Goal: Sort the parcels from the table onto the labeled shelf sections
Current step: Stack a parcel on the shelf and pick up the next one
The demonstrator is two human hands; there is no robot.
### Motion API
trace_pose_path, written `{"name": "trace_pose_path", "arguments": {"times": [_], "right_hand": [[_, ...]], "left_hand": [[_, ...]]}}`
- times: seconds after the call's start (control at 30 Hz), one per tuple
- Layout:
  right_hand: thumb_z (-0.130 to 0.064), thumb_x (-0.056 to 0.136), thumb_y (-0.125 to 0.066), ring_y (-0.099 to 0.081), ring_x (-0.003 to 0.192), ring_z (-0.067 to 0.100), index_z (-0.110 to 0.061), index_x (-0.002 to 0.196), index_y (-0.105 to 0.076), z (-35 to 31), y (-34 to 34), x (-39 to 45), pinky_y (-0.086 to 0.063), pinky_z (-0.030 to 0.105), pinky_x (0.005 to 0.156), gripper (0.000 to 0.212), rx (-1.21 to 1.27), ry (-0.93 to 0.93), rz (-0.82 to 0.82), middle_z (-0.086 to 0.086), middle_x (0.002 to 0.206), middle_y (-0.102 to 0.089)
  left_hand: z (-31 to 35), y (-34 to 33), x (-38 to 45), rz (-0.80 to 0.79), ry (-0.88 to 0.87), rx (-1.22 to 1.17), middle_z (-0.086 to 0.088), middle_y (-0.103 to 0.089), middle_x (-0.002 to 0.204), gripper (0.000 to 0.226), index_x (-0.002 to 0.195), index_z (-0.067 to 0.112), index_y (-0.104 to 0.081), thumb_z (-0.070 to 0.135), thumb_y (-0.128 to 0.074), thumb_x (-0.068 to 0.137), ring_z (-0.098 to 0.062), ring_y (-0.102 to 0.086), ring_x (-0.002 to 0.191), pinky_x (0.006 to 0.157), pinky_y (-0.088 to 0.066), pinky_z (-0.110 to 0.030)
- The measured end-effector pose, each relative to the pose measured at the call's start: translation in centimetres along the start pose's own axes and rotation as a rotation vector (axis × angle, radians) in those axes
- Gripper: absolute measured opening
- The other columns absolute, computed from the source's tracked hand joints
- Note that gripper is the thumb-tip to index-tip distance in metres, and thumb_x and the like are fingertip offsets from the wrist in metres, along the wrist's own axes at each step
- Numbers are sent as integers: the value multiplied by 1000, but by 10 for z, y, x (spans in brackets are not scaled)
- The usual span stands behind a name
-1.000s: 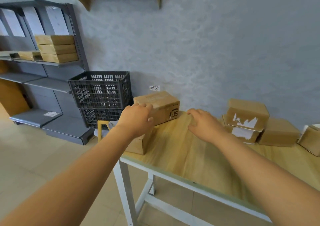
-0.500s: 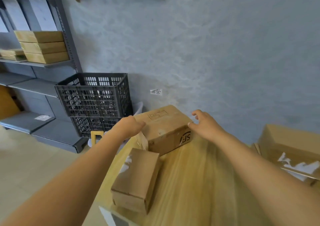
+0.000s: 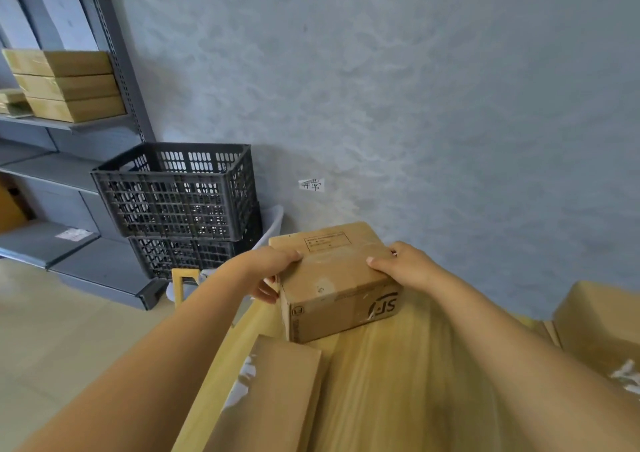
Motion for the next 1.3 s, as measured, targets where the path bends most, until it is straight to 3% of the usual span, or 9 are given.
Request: {"name": "trace_pose_path", "arguments": {"times": [0.37,0.47,0.53,0.67,0.77,0.9,1.03,1.17,1.3], "right_hand": [[-43,93,-60,-57,93,0,-29,131,-48,-30,86,-52,-42,21,68,42,479,200,249,-8,125,-57],[-60,97,-41,-48,128,19,-35,138,-38,-24,96,-66,-38,48,101,48,673,105,198,-5,149,-42],[-68,95,-33,-39,138,34,-35,143,-35,-14,99,-73,-24,67,109,58,790,12,144,-2,154,-37],[-75,91,-31,-51,126,43,-26,106,-55,8,103,-90,-20,76,107,57,1016,-75,89,2,135,-55],[-80,86,-34,-48,129,42,-23,100,-59,18,103,-102,-22,78,104,64,1031,-75,89,1,130,-57],[-70,89,-46,-51,124,31,-31,112,-63,15,104,-123,-23,78,104,48,1072,51,57,-5,125,-59],[-39,92,-52,-54,109,21,-28,90,-68,16,111,-140,-26,70,105,20,1113,134,51,-15,102,-61],[-64,93,-44,-63,97,28,-33,106,-66,12,120,-154,-52,51,83,40,1069,96,94,-11,113,-63],[-65,84,-59,-65,109,30,-32,124,-60,5,120,-163,-52,63,90,52,997,69,168,4,116,-66]], "left_hand": [[84,-1,-62,217,-423,-372,-7,-57,128,60,141,18,-36,30,-68,91,-26,-60,109,93,-53,-47],[87,-13,-88,200,-628,-436,-2,-51,140,67,147,19,-34,11,-68,90,-23,-57,118,94,-52,-43],[85,-20,-102,151,-718,-471,4,-48,144,66,147,24,-36,3,-65,91,-21,-55,124,94,-52,-43],[80,-29,-127,63,-682,-555,4,-57,138,27,118,23,-65,36,-54,97,-25,-52,129,104,-43,-56],[72,-30,-139,122,-607,-691,-9,-66,122,56,112,11,-65,62,-46,94,-27,-61,117,102,-45,-55],[74,-39,-154,71,-633,-671,-10,-69,108,33,111,13,-69,36,-47,103,-30,-62,98,95,-47,-46],[76,-41,-158,-14,-649,-608,-22,-59,133,35,134,-2,-52,3,-39,102,-41,-52,127,110,-37,-56],[78,-42,-163,-108,-668,-593,-21,-56,135,50,137,-4,-45,-13,-36,88,-43,-55,121,100,-42,-64],[74,-37,-161,-203,-644,-670,-4,-62,91,19,91,8,-64,16,-49,83,-25,-60,75,70,-50,-46]]}}
Point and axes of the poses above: each hand's wrist, its own x-axis towards the middle knuckle, its own y-axis out of the back of the hand, z = x × y, the point moved 5 cm from there along x, towards the middle knuckle
